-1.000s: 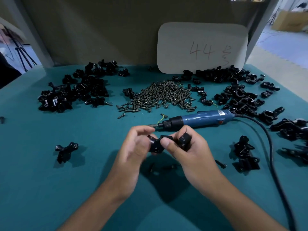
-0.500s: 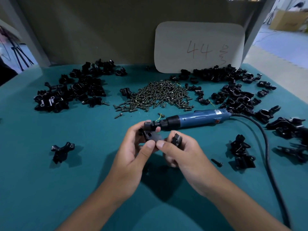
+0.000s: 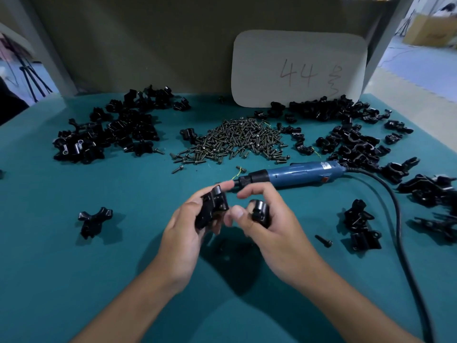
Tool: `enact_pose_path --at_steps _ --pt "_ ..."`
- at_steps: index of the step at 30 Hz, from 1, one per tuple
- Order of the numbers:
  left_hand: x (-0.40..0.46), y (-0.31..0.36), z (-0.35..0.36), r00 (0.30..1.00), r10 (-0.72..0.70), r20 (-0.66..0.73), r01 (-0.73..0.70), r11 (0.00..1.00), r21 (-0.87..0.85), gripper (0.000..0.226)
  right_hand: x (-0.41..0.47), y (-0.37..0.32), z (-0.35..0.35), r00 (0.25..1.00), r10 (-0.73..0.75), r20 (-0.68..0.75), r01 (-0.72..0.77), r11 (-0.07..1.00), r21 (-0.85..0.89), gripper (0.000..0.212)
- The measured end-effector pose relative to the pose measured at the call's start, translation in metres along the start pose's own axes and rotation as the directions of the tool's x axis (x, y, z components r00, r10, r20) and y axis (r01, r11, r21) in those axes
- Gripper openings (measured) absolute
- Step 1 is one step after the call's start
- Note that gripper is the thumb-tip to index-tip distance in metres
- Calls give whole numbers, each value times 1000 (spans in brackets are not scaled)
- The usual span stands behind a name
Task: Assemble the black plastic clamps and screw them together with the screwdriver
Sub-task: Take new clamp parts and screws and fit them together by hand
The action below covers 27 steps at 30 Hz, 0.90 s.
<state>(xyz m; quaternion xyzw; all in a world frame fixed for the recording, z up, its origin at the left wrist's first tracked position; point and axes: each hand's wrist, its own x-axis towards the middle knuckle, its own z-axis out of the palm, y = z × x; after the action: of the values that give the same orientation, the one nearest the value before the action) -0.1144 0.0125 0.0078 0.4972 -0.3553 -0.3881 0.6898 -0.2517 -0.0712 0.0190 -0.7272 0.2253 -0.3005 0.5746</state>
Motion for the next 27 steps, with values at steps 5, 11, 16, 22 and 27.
enact_pose_path --at_steps 5,11,16,22,27 --pt "-1 0 0 999 28 33 -32 989 146 27 1 0 0 997 -67 35 69 997 -40 29" --pt "-2 -3 -3 995 24 98 -34 994 102 21 2 4 -4 999 -17 32 17 1000 21 33" --pt "3 -5 -5 998 60 15 -61 987 146 20 9 7 -7 977 159 141 -203 891 406 29" --pt "-1 -6 -3 992 129 16 -129 969 208 23 7 1 -6 994 69 85 -89 961 263 18" --pt "-3 -7 -2 993 117 10 -117 978 174 26 8 1 -9 1000 9 -11 -8 994 111 22"
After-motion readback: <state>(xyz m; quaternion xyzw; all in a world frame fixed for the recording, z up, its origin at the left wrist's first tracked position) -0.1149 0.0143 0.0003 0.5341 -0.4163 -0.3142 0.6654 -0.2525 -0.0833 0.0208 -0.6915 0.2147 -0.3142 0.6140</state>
